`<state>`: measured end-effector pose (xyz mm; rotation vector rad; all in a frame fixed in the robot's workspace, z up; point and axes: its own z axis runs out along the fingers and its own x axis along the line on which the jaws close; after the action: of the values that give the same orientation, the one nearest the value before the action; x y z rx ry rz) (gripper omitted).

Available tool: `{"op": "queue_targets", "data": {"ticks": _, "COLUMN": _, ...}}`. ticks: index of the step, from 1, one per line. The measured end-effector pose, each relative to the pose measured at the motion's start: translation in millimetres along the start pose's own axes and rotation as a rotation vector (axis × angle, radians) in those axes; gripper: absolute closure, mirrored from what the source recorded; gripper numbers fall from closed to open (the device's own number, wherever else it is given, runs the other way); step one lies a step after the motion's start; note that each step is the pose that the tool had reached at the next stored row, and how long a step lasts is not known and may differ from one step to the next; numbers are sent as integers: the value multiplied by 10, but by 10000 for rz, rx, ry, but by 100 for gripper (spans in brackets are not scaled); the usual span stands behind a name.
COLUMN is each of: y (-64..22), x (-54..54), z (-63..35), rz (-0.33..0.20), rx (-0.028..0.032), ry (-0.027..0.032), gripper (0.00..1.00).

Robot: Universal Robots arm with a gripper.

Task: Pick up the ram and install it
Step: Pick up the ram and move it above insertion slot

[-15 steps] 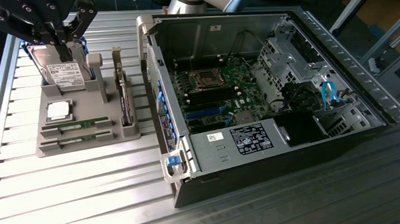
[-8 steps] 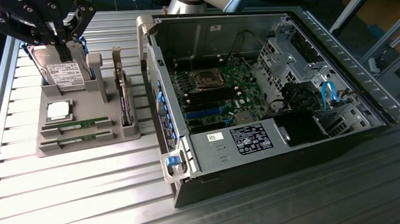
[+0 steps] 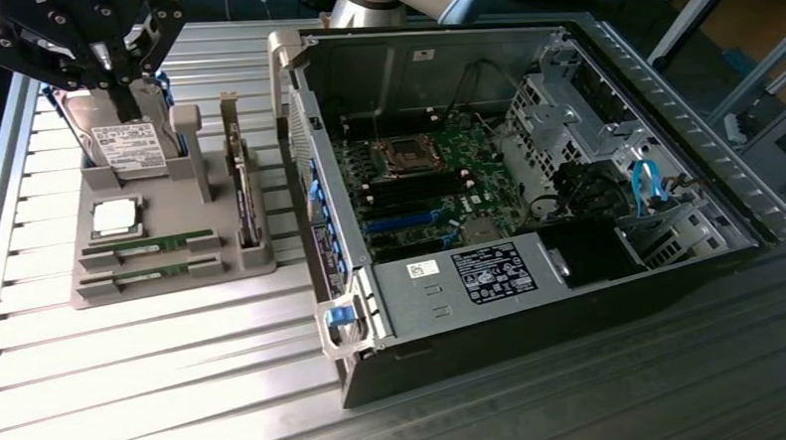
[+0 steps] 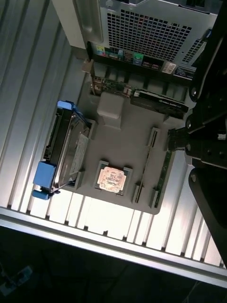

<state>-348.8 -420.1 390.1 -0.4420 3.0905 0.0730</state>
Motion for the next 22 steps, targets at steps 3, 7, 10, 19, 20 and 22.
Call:
{"op": "queue_targets", "data": {"ticks": 3, "y": 0, "x": 1, "z": 0, "rz": -239, "rx": -6, "ry": 10, "gripper": 90}}
{"op": "queue_targets", "data": {"ticks": 7, "y": 1, "x": 4, "z": 0, "rz": -544, "rx": -14, "ry": 23, "gripper": 90}}
{"op": "queue_targets", "data": {"ticks": 10, "y": 2, "x": 6, "z": 1, "rz": -795, "rx": -21, "ry": 32, "gripper": 90}}
{"op": "queue_targets", "data": {"ticks": 19, "y": 3, "x": 13, "z": 0, "rz": -1840, "rx": -47, "ry": 79, "gripper": 90}}
{"op": "queue_targets", "data": {"ticks": 20, "y": 4, "x": 16, "z": 0, "rz": -2067, "rx": -52, "ry": 90, "gripper": 90}}
{"op": "queue_targets", "data": {"ticks": 22, "y": 5, "x": 17, "z": 1, "rz": -2207, "rx": -56, "ry": 95, "gripper": 90}}
